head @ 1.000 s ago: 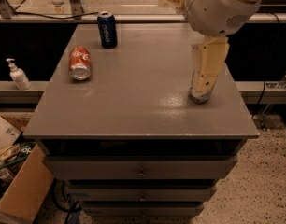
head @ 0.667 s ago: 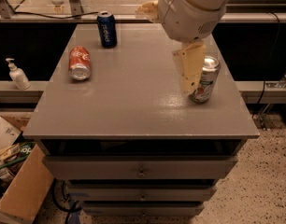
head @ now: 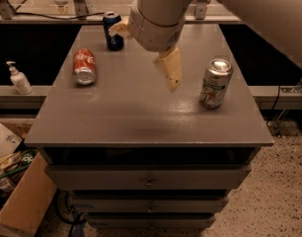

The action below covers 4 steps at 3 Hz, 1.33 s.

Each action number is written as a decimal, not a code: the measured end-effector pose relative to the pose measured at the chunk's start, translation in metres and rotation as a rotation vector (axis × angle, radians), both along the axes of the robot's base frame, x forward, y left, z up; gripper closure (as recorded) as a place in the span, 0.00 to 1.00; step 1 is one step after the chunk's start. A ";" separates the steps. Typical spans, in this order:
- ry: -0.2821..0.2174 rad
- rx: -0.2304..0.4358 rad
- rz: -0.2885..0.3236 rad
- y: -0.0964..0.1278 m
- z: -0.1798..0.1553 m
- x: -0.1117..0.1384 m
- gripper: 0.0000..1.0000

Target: Place coke can upright

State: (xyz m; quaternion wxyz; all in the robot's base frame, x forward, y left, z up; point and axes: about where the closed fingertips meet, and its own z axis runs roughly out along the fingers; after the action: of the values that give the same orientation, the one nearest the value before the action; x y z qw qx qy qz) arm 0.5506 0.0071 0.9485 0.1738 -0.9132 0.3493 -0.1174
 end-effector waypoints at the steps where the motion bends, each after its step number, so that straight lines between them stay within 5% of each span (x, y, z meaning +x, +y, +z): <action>1: -0.009 -0.009 0.140 0.029 -0.021 0.024 0.00; 2: 0.004 -0.004 0.285 0.058 -0.044 0.039 0.00; 3: 0.004 -0.004 0.285 0.058 -0.044 0.039 0.00; 4: -0.055 0.007 0.330 0.065 -0.044 0.052 0.00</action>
Offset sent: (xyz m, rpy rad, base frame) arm 0.0533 0.0867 -0.0641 0.0151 0.0233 0.4151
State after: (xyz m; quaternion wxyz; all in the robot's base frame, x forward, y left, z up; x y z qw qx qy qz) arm 0.6024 0.0719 0.9045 0.2034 -0.9540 0.1900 -0.1110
